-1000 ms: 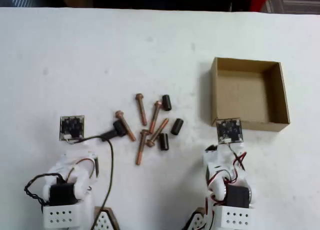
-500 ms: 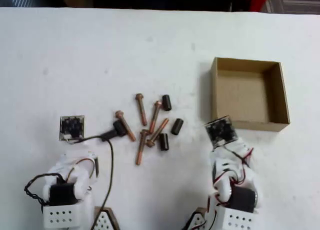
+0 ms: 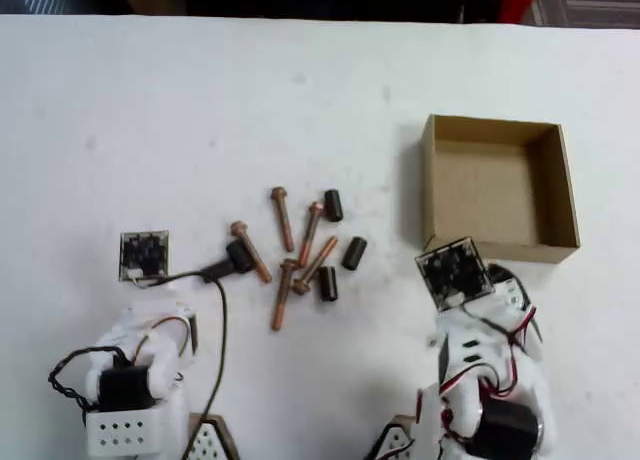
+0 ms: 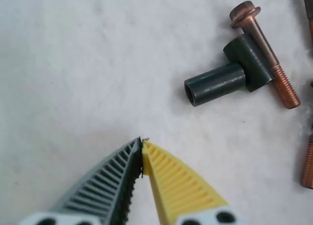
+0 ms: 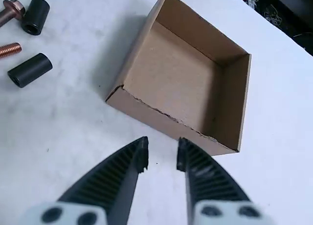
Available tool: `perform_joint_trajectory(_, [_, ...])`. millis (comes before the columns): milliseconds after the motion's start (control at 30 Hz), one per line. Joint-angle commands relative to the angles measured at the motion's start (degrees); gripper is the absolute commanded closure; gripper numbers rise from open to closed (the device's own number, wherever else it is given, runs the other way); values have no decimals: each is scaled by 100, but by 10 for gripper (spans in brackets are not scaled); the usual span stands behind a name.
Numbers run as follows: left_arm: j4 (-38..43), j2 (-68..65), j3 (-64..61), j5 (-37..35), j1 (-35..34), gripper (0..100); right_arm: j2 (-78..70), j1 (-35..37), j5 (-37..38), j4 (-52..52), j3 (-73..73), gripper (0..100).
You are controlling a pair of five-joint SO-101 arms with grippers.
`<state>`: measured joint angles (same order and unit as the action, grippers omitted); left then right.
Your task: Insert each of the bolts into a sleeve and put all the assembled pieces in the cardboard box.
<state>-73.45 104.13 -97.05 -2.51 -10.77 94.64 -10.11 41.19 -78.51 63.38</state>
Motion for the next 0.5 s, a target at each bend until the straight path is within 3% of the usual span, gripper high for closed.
perform_joint_trajectory(0, [-35, 40, 9, -35, -40, 979, -1288, 136, 18, -22, -826, 868])
perform_joint_trajectory(367, [-35, 40, 9, -35, -40, 979, -5226, 1481, -1037, -57, -2927, 869])
perform_joint_trajectory(467, [-35, 40, 9, -35, -40, 979, -5982, 1763, -1336, -57, -3499, 913])
